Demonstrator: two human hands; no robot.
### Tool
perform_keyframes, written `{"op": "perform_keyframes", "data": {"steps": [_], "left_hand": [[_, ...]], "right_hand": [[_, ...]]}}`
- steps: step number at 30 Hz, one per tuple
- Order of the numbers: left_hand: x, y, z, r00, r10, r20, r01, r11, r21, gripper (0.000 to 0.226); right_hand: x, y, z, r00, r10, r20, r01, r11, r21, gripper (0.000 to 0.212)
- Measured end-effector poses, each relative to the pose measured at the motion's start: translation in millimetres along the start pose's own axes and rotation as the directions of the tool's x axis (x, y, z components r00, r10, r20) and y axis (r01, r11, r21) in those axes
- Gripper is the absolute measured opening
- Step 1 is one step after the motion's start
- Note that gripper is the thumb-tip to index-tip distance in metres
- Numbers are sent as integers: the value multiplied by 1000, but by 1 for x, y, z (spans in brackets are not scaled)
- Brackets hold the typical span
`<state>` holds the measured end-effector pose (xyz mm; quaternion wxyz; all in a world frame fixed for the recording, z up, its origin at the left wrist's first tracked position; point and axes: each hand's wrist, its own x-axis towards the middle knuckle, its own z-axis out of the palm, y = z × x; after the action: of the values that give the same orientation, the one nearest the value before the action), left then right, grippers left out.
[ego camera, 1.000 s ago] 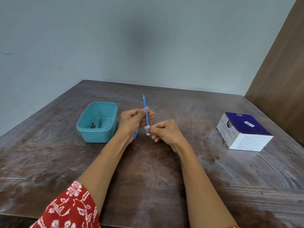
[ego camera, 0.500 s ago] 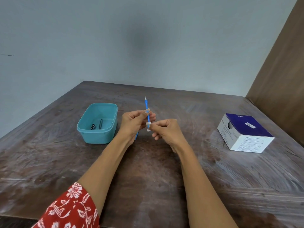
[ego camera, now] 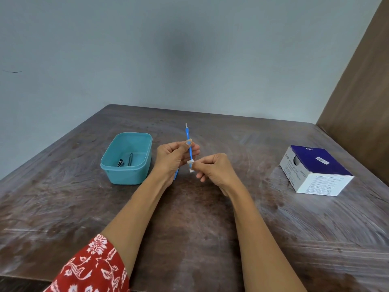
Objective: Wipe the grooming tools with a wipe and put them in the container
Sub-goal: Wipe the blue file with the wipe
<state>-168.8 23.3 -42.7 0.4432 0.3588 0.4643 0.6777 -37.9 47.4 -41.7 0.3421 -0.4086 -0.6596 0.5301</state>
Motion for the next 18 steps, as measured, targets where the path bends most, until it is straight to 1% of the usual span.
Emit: {"op": "perform_keyframes", "data": {"steps": [3,5,8,10,11,12,14,16,18], "left_hand": [[-2,-2,2,1000,4,18,-4,1000,19,16],[-2,-2,2,999,6,33,-8,999,36,16],[-1,0,1,1000,-2,25,1,1000,19,16],[-1,2,0,1000,-10,2,10,1000,-10,14],[0,3,-1,1000,-14,-9,14,1000,-26,14],[0,4,-1,1000,-21,-18,20,999,-40,14],[0,6,-1,999,-44,-24,43,998,-55,15],[-1,7,0,998,-63,-18,62,997,-52,18],[-1,6,2,998,-60,-2,60,997,-47,21]], "right_hand": [[0,-2,0,998,-44,-48,47,997,60,9],[1,-2,0,998,-42,-53,45,997,67,10],[0,0,-2,999,40,25,-41,999,33,11],[-2,-1,-4,989,113,100,-117,992,38,12],[-2,-2,-6,984,139,112,-145,988,48,12],[-2,-2,-7,983,156,96,-163,984,68,12],[0,-2,-10,987,162,-8,-160,978,134,14],[4,1,-11,981,128,-146,-93,971,222,15],[7,1,-12,967,83,-241,-3,949,314,14]]}}
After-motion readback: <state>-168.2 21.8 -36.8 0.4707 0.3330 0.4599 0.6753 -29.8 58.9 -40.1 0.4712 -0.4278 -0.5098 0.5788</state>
